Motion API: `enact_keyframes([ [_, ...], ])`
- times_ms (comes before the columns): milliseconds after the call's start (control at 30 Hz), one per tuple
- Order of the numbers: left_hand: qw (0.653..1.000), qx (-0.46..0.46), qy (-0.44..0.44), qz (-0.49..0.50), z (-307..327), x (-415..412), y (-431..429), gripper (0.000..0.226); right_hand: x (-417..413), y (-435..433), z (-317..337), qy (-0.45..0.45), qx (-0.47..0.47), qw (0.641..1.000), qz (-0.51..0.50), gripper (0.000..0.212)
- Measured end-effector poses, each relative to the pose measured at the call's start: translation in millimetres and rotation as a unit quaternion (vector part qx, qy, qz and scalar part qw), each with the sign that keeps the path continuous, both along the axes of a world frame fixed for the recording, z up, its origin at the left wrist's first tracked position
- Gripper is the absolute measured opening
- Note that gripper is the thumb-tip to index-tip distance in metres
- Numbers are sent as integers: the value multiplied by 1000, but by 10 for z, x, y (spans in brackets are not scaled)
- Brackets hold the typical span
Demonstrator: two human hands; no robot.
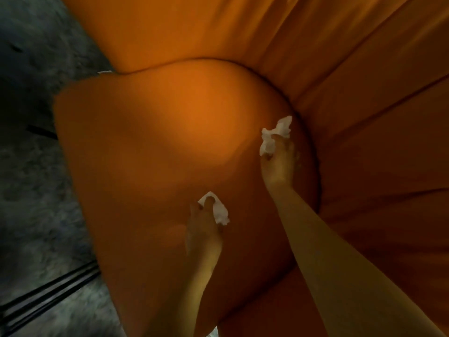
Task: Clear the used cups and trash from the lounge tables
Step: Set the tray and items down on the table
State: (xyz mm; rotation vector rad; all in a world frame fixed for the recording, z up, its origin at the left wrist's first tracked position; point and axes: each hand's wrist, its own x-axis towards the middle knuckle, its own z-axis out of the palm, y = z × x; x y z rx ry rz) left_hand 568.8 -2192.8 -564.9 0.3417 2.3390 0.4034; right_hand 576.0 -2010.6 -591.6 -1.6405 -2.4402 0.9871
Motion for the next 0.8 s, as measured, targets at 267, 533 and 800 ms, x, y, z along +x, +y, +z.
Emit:
enact_keyframes([
  [267,998,52,38,21,-34,-40,72,18,59,-29,-75,31,-50,998,24,25],
  [533,991,106,24,73,59,-111,8,21,45,-149,-61,20,-40,998,38,9],
  [800,983,105,91,122,352,-408,-261,30,-122,-661,251,38,-63,973,217,12],
])
